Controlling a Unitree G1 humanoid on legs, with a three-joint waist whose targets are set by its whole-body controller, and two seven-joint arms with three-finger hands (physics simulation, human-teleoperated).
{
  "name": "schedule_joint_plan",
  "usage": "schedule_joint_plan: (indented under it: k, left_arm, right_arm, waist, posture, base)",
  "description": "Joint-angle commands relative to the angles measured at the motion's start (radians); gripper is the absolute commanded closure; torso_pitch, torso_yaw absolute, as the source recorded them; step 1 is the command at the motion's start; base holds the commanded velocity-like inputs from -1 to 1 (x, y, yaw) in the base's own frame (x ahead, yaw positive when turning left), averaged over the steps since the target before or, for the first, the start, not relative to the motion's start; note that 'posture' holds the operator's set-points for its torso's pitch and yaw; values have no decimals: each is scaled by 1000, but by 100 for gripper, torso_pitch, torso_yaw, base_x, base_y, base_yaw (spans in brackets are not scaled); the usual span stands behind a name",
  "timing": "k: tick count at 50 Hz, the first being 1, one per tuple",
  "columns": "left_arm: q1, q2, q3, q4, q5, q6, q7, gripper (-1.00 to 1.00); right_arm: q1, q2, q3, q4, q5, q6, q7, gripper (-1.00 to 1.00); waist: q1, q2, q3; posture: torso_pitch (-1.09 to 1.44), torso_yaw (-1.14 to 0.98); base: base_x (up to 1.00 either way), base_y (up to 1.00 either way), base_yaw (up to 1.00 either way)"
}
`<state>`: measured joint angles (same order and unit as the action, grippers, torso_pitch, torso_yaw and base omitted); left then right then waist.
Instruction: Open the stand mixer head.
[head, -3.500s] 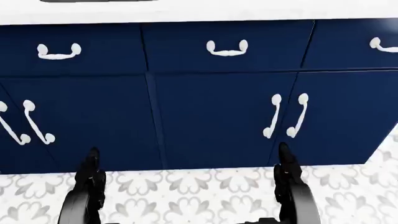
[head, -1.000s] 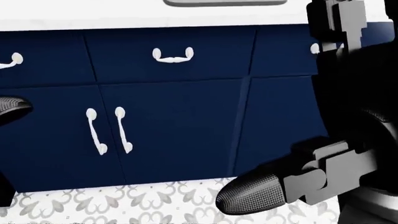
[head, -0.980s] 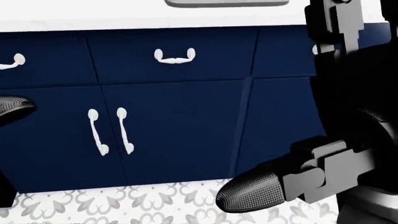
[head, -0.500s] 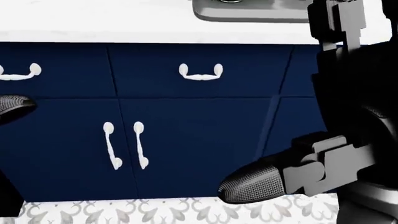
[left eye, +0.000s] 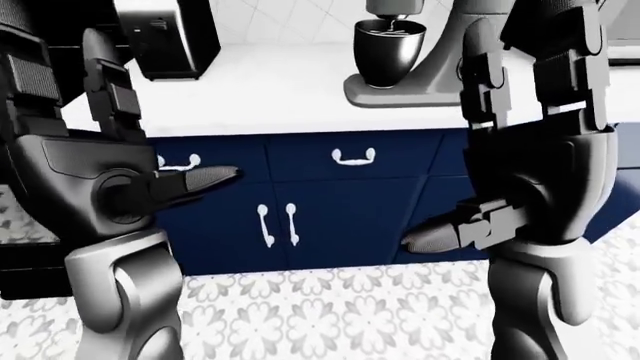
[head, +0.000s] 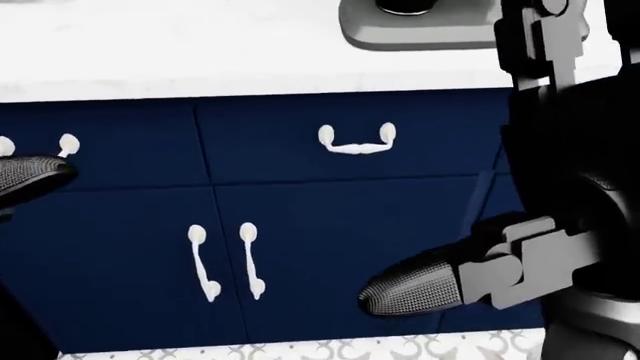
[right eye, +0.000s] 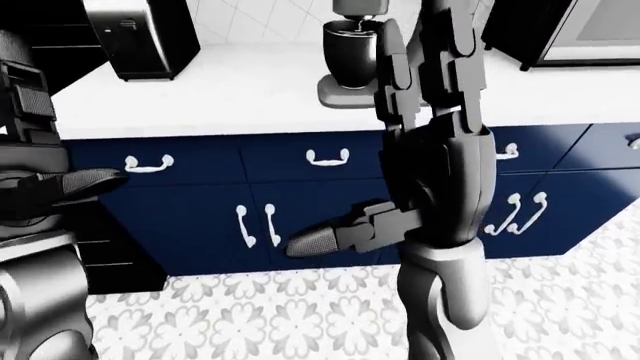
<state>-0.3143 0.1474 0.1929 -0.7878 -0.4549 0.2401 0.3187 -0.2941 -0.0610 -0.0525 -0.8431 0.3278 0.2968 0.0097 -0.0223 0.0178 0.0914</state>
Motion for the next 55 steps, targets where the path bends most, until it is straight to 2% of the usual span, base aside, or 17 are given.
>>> schedule_joint_plan:
  k: [1,4,9,10,12,18,20,22,25,28,30,38,46,48,51,54,55]
  left_arm:
    - [-23,15,19,-35,1,-13,-4,-98]
    - [-20,14,20,-35,1,-15,-6,-98]
    - [-19,17,26,-38,-4,-12,-3,-98]
    - [-20,18,26,-39,-5,-12,-3,-98]
    - [-20,19,27,-37,-5,-13,-3,-97]
    - [-23,21,27,-42,-5,-7,1,-98]
    - [-22,21,27,-43,-4,-7,0,-97]
    - [-24,22,29,-44,-6,-4,1,-98]
    - [-26,25,34,-43,-10,-5,1,-97]
    - [-29,31,43,-40,-17,-8,3,-98]
    - [-23,31,42,-41,-17,-11,3,-98]
    - [-22,31,40,-38,-15,-14,2,-98]
    - [-22,35,47,-41,-20,-10,3,-98]
    - [-23,37,51,-40,-24,-11,3,-98]
    - [-18,39,55,-43,-28,-12,5,-98]
    - [-19,43,58,-54,-35,-4,12,-97]
    - [-17,44,58,-57,-36,-3,13,-98]
  right_arm:
    - [-25,-4,12,-34,-18,-19,-2,-100]
    - [-25,1,16,-35,-25,-22,2,-100]
    - [-31,7,4,-47,15,-5,-7,-100]
    - [-32,4,4,-46,15,-5,-10,-100]
    - [-29,-1,14,-45,-14,-14,-8,-100]
    - [-29,6,8,-54,8,-9,-4,-100]
    - [-33,1,11,-44,-16,-10,-11,-100]
    - [-36,2,11,-46,-14,-11,-13,-100]
    - [-39,1,9,-46,-17,-12,-15,-100]
    - [-45,-1,9,-47,-8,15,-22,-100]
    - [-44,-1,15,-48,-17,13,-18,-100]
    - [-41,4,24,-43,-29,2,-9,-100]
    - [-42,10,28,-42,-31,2,-6,-100]
    - [-43,13,34,-46,-38,-5,-5,-100]
    - [-44,14,37,-47,-45,-3,-2,-100]
    - [-48,16,38,-56,-41,14,-4,-100]
    - [-48,17,36,-59,-37,21,-6,-100]
  waist:
    - [6,4,14]
    - [-7,34,-71]
    - [5,29,-89]
    - [1,38,-5]
    - [9,53,-37]
    - [17,-46,-74]
    - [10,-4,33]
    - [25,-61,-82]
    - [27,-92,-49]
    - [23,-66,-46]
    - [1,8,-6]
    - [3,83,-63]
    - [26,-18,-57]
    - [21,54,-51]
    - [36,-69,-76]
    - [27,-39,-65]
    - [26,16,-41]
  posture:
    - [0,0]
    - [0,0]
    - [0,0]
    - [0,0]
    - [0,0]
    - [0,0]
    - [0,0]
    - [0,0]
    - [0,0]
    - [0,0]
    - [0,0]
    - [0,0]
    - [0,0]
    - [0,0]
    - [0,0]
    - [0,0]
    - [0,0]
  base:
    - [55,0,0]
    - [0,0,0]
    - [20,-9,0]
    - [98,-45,0]
    - [91,-27,0]
    - [10,-7,0]
    - [58,-25,0]
    - [0,0,0]
    - [0,0,0]
    - [-2,-39,0]
    - [-9,-100,0]
    - [-5,-35,0]
    - [-2,-16,0]
    - [-11,-50,0]
    - [0,0,0]
    - [0,-29,0]
    - [-5,-100,0]
